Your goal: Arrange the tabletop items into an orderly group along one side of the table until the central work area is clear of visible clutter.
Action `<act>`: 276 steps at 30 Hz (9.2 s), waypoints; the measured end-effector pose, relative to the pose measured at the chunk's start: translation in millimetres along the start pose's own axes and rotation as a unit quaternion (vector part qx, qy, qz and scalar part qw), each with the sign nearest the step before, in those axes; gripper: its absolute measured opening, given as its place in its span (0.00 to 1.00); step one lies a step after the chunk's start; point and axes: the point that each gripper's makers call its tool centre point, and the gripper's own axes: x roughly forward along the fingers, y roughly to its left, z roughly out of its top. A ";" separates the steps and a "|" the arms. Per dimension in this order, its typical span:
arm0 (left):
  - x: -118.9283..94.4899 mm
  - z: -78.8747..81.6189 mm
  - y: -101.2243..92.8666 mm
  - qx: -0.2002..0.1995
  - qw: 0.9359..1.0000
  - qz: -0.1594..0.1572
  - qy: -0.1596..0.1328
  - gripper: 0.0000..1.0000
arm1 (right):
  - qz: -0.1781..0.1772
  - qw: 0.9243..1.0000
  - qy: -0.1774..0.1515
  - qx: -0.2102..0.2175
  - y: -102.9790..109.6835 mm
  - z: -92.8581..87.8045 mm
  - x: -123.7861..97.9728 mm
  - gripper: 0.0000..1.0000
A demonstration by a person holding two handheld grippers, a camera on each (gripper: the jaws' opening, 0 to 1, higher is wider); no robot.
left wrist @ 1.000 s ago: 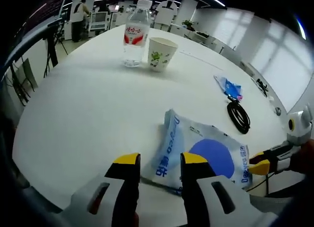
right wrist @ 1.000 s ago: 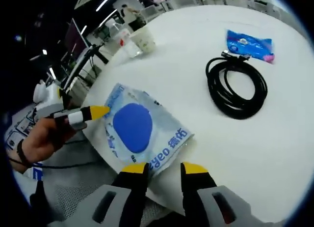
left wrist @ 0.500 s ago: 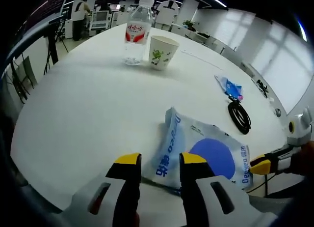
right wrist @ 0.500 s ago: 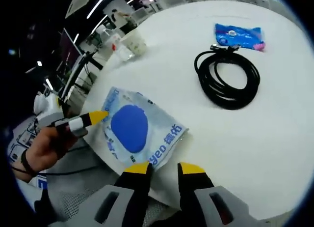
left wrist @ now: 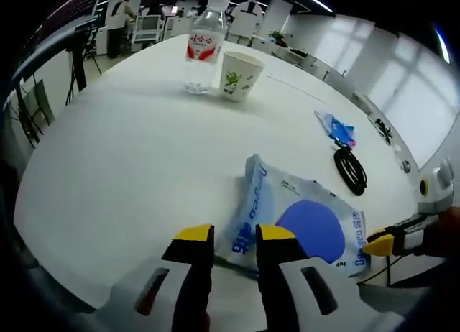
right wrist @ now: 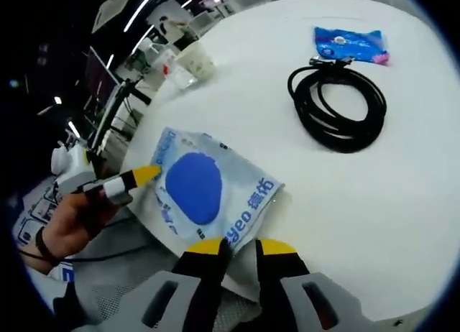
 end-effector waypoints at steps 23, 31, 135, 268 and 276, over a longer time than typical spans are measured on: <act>-9.3 -6.0 -6.2 0.003 1.000 0.001 -0.005 0.07 | 0.002 1.000 0.001 0.005 -2.1 0.9 3.5 0.05; -13.9 -12.7 -6.8 0.038 0.999 0.004 0.006 0.04 | -0.003 1.000 0.005 -0.015 -1.5 0.2 -0.7 0.02; 16.2 21.1 -74.6 0.113 0.987 -0.111 0.027 0.00 | -0.067 0.995 -0.057 -0.045 -40.8 46.5 -17.7 0.00; 129.3 157.2 -28.6 -0.180 0.977 -0.042 -0.105 0.02 | -0.049 0.979 -0.194 0.046 -100.5 264.8 43.3 0.00; 134.6 159.9 -24.3 -0.192 0.975 -0.043 -0.106 0.03 | -0.044 0.979 -0.191 0.053 -106.4 266.6 48.1 0.00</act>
